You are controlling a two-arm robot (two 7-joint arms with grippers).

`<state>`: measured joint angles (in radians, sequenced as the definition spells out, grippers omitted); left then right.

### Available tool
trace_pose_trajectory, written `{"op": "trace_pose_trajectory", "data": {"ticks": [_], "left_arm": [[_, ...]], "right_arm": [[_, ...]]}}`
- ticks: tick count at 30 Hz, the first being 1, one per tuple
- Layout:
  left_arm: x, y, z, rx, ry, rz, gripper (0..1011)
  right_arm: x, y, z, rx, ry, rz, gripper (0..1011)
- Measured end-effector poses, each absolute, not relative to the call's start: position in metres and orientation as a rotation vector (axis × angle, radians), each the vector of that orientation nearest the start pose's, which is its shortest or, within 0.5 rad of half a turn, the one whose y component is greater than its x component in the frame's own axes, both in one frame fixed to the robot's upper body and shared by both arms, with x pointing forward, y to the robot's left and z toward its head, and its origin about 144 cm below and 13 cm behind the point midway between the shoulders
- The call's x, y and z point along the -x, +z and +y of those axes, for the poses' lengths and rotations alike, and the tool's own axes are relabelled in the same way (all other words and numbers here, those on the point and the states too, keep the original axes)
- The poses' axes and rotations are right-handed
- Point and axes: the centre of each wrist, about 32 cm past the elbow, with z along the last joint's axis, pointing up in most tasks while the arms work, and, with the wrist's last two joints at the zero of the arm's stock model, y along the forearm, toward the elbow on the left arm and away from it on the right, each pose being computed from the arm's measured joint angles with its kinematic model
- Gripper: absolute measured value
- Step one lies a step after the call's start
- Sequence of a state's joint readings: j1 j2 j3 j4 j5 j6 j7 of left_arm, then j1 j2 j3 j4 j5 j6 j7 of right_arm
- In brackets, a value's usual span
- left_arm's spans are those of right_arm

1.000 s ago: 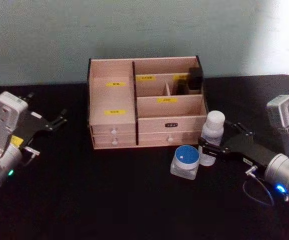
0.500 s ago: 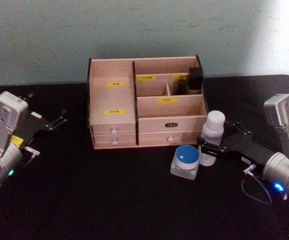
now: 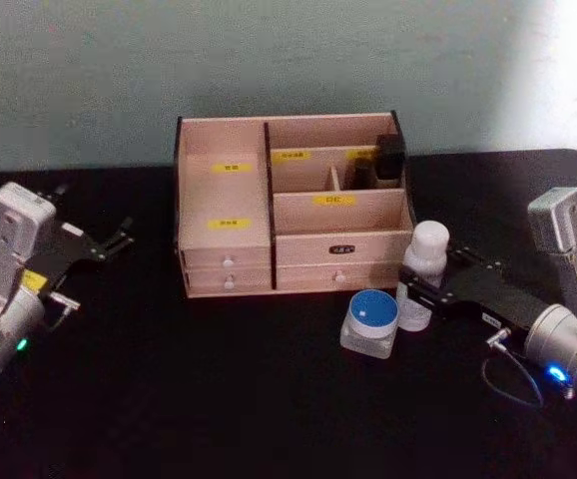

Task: Pick up the facial cleanser and watermelon frost from the table and place them into the tiered storage box.

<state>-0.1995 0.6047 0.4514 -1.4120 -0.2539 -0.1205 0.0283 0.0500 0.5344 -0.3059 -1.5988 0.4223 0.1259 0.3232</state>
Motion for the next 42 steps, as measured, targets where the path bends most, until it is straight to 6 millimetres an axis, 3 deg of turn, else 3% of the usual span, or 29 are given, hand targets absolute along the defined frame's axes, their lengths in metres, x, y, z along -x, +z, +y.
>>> {"op": "trace_pose_trajectory", "data": {"ticks": [5, 19, 33, 42], "left_arm": [[-0.489, 1.14, 0.31, -0.305, 1.248, -0.285, 1001], [-0.489, 1.14, 0.31, -0.304, 1.248, -0.285, 1001], [-0.489, 1.14, 0.31, -0.304, 1.248, -0.285, 1001], [-0.489, 1.14, 0.31, -0.304, 1.248, -0.285, 1001]], "right_arm": [[-0.459, 1.156, -0.29, 0.227, -0.968, 0.081, 594], [-0.455, 1.162, -0.294, 0.214, -0.962, 0.076, 590], [-0.446, 1.212, -0.305, 0.132, -0.915, 0.013, 590], [-0.475, 1.229, -0.297, 0.091, -0.915, -0.033, 590]]}}
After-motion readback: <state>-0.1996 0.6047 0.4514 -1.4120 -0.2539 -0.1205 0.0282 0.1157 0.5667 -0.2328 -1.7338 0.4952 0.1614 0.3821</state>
